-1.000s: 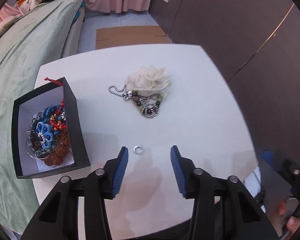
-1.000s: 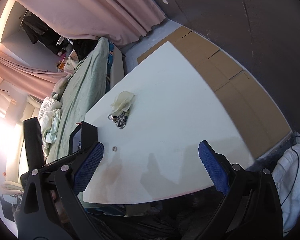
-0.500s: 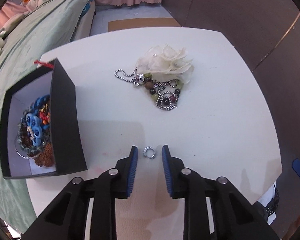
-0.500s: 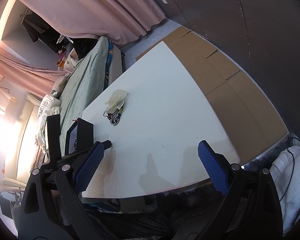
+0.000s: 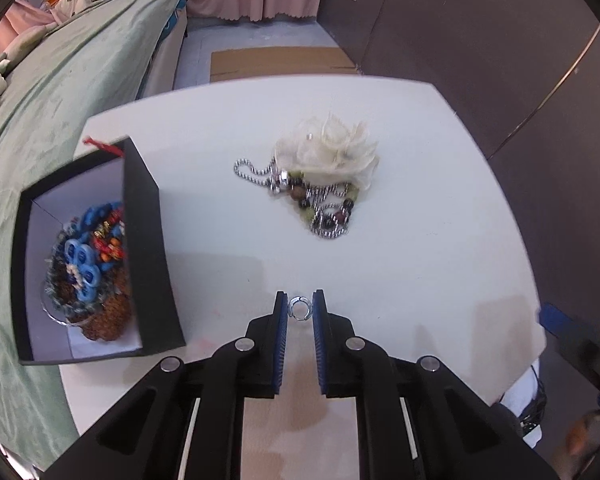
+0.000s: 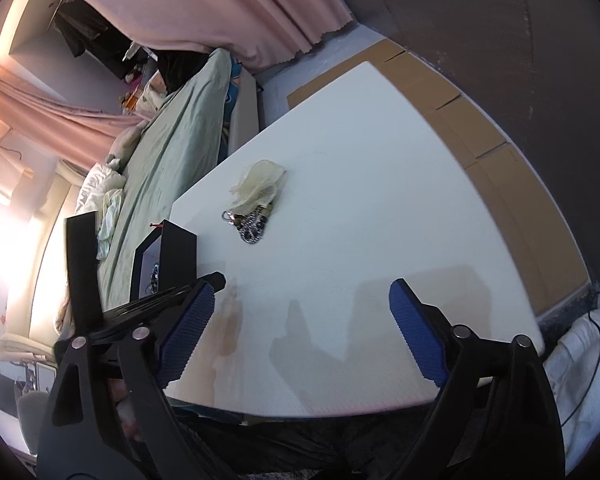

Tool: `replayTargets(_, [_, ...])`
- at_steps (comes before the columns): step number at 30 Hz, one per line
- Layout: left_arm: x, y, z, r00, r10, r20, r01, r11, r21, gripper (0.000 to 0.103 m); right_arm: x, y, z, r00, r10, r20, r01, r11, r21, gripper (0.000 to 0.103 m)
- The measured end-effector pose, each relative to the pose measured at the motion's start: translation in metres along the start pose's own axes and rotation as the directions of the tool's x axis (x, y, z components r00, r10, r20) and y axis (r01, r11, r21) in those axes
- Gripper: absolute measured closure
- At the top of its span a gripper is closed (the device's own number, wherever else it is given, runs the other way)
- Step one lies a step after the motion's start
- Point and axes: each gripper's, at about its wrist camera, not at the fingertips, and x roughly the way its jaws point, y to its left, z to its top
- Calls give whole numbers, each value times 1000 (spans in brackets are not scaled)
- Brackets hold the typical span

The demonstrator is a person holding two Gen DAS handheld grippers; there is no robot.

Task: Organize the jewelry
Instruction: 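Drop the silver ring into the box with the left gripper while the right places the lace pouch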

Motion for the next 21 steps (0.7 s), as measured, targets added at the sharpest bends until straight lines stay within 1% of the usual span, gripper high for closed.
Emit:
replayTargets(3, [-14, 3, 6, 1000, -17, 23, 17, 1000, 1, 92, 14, 9, 12, 1000, 2, -16, -2, 1000, -15, 21])
replayTargets(12, [-54, 26, 22, 996, -48, 79, 51, 998, -28, 92, 54, 35, 49, 998, 14, -56, -16, 999, -29, 22])
replayTargets(18, [-81, 55, 31, 993, -24, 113, 30, 998, -52, 92, 87, 41, 72, 996, 11, -84, -10, 1000, 12, 22])
replayTargets(21, [-93, 74, 34, 992, -6, 125, 15, 997, -74, 92, 104, 46, 81, 994, 23, -105, -19, 999, 34, 22])
